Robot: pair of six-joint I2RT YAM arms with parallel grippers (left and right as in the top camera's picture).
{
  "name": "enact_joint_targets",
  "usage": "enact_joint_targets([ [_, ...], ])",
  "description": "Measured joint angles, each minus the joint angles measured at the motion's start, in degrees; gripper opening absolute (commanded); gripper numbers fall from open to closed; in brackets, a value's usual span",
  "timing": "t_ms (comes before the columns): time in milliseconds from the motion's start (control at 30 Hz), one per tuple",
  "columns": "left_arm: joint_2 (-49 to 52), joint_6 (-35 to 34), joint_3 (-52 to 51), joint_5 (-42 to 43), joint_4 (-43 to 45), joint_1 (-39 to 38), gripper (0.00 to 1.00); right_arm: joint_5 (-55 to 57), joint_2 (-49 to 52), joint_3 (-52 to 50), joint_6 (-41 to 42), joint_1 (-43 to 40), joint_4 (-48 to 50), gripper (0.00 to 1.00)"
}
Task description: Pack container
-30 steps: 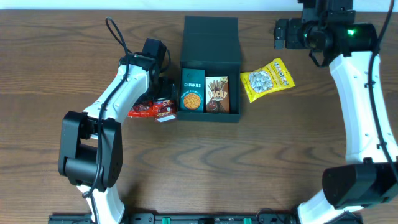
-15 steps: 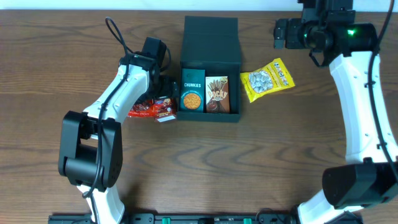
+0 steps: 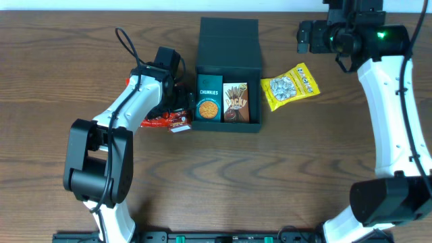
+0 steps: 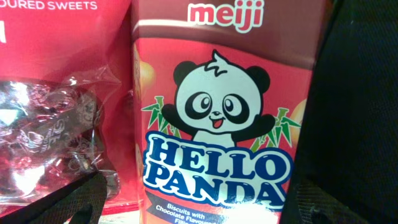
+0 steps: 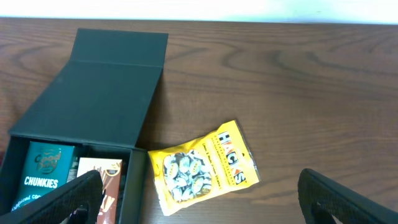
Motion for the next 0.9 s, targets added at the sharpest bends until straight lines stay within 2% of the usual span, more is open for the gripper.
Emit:
enact_joint_targets([
  [133, 0.0, -0.7, -1.7, 1.0, 2.3, 0.5, 1.0, 0.0, 0.0, 0.0, 0.0, 0.0, 0.0, 0.99],
  [167, 0.0, -0.8, -2.1, 1.3, 2.8, 0.5, 0.95, 0.0, 0.0, 0.0, 0.0, 0.0, 0.0, 0.99],
  [333, 0.0, -1.3, -2.9, 2.4, 3.7, 0.6, 0.88, -0.2, 0.0, 0.0, 0.0, 0.0, 0.0, 0.99],
  [500, 0.0, -1.7, -3.2, 3.1, 4.0, 0.5, 0.83, -1.0, 0.0, 0.0, 0.0, 0.0, 0.0, 0.99],
  [633, 0.0, -1.9, -3.2, 3.1, 4.0, 0.5, 0.81, -1.1, 0.0, 0.0, 0.0, 0.0, 0.0, 0.99],
  [900, 0.0, -1.9, -3.3, 2.8, 4.0, 0.3, 0.84, -1.1, 0.0, 0.0, 0.0, 0.0, 0.0, 0.99],
])
